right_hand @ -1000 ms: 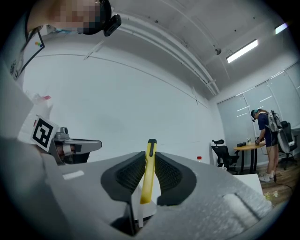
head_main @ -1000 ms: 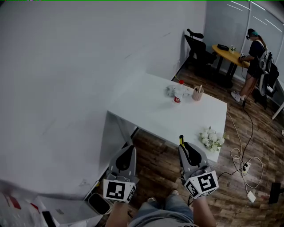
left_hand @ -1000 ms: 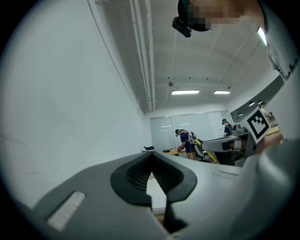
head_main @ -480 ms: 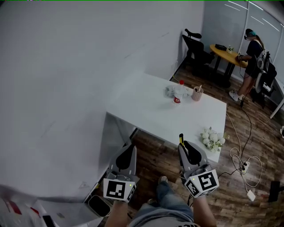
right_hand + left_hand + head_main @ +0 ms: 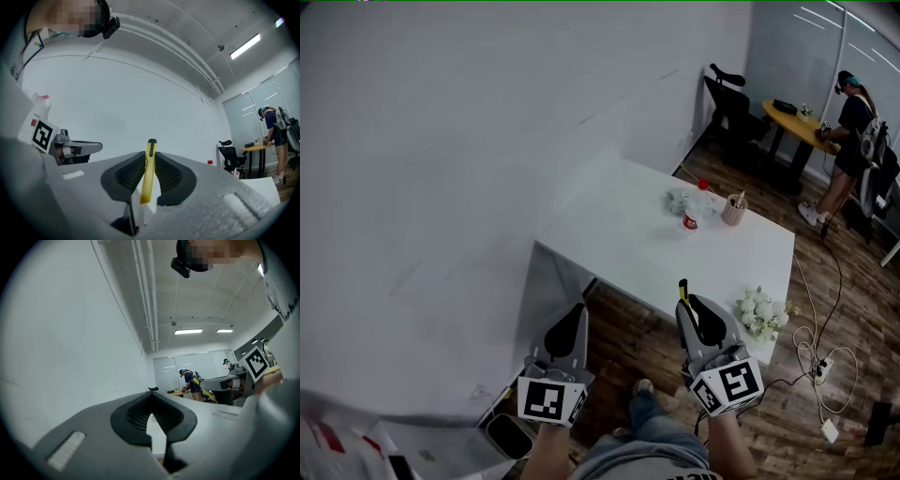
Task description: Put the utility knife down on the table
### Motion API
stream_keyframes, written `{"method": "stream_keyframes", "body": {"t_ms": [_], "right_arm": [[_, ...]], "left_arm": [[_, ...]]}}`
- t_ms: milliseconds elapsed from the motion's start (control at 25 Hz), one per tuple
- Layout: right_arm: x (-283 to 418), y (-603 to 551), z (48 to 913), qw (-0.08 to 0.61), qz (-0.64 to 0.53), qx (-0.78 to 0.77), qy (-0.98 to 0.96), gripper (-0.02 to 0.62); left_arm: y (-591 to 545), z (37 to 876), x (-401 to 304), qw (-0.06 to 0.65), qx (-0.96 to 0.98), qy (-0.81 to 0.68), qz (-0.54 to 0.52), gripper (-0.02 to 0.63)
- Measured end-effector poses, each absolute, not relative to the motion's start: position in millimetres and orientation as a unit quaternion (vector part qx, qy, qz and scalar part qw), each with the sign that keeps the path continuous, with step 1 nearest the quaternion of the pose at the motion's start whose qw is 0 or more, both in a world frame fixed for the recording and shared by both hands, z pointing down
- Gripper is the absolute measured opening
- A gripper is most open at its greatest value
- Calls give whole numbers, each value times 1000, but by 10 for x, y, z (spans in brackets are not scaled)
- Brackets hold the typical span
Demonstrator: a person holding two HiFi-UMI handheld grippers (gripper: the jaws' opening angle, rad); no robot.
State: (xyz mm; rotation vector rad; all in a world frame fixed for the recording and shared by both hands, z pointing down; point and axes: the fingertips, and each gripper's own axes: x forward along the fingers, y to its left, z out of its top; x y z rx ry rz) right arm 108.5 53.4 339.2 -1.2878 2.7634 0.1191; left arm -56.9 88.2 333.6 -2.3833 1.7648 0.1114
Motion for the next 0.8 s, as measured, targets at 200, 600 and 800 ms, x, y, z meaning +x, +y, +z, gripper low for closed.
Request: {"method": "stream_keyframes", "body": {"t_ms": [200, 600, 800], "right_arm": [[1032, 245, 3375, 48, 38, -407, 911, 63], [937, -389, 3324, 50, 41, -384, 921, 63], [923, -652, 3290, 53, 40, -371, 926, 63]], "left_arm": [[625, 3314, -611, 90, -792, 603, 35, 13], [54, 3268, -651, 94, -782, 615, 36, 14], [-177, 3227, -648, 97, -774, 624, 35, 14]]}}
